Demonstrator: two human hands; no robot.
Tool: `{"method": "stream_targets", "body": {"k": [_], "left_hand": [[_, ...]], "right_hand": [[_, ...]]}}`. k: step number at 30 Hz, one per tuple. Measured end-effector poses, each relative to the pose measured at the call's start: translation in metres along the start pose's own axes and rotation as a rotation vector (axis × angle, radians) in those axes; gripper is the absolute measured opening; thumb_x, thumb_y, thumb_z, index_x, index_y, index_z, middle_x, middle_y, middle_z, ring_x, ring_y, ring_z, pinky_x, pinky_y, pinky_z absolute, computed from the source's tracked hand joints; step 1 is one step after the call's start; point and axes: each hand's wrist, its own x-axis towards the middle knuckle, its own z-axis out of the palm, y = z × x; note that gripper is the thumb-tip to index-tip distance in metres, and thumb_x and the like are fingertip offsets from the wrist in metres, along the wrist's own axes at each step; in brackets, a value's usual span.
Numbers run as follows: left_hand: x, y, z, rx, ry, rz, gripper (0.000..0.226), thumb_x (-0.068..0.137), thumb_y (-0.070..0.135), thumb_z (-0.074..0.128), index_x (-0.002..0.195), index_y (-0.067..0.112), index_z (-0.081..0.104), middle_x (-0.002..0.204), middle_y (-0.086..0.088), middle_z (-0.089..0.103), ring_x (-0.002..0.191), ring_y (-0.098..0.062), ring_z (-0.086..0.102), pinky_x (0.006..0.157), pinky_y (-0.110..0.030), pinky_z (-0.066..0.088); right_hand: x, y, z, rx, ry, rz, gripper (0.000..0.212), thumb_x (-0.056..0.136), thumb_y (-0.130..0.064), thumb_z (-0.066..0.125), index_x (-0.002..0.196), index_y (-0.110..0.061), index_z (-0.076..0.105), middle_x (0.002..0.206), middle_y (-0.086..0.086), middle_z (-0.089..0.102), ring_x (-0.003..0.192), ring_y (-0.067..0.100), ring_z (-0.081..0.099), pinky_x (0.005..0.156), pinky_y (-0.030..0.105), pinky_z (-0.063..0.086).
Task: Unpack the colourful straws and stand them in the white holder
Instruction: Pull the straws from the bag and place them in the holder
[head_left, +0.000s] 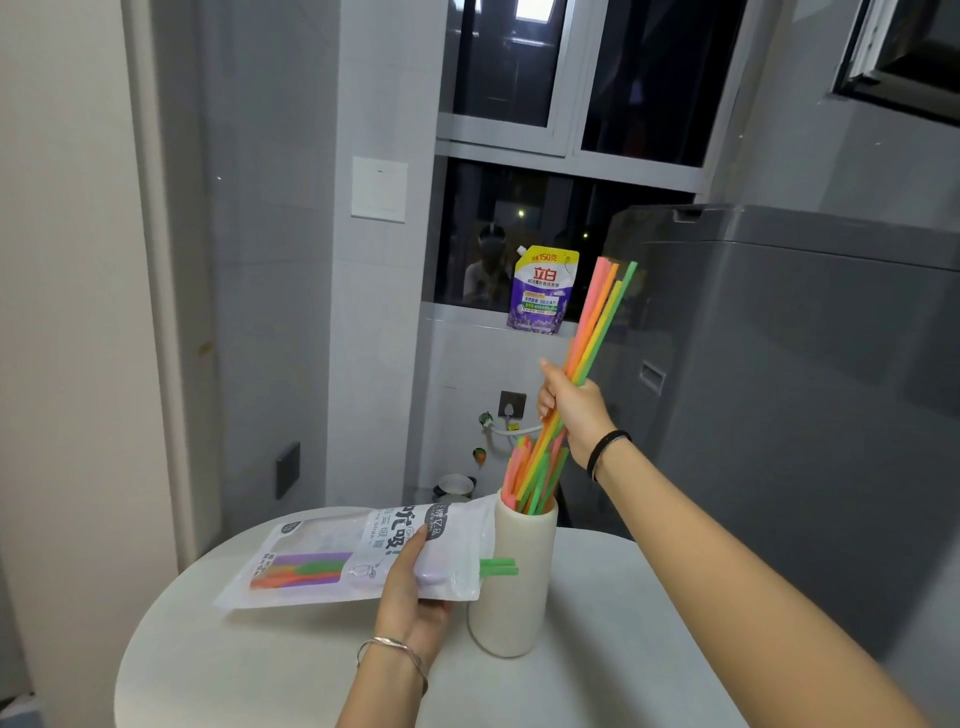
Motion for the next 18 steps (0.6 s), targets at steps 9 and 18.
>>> {"method": "stream_targets", "body": {"k": [9, 18], "left_hand": [[-0.0007, 0.0010, 0.0020, 0.010, 0.014, 0.019, 0.014, 0.087, 0.010, 0.061, 0.099, 0.015, 0.062, 0.071, -0.001, 0.076, 0.073, -0.018, 0.070, 0.071, -0.040, 0.052], [-0.0006, -0.0001, 0.0021, -0.012, 0.022, 0.026, 0.024, 0.087, 0.009, 0.061, 0.111, 0.015, 0.061, 0.080, -0.003, 0.075, 0.083, -0.020, 0.066, 0.080, -0.043, 0.052]], "right_hand": [[-0.0088, 0.0097, -0.0038, -0.209, -0.072, -0.006, 0.047, 0.095, -0.036, 0.046, 0.055, -0.013, 0.044, 0.053, 0.005, 0.048, 0.050, 0.016, 0.054, 0.063, 0.033, 0.048], [-0.0095, 0.0078, -0.0102, -0.270, -0.043, -0.071, 0.045, 0.095, -0.036, 0.047, 0.057, -0.013, 0.050, 0.055, 0.002, 0.056, 0.058, 0.018, 0.064, 0.056, 0.031, 0.052]]}}
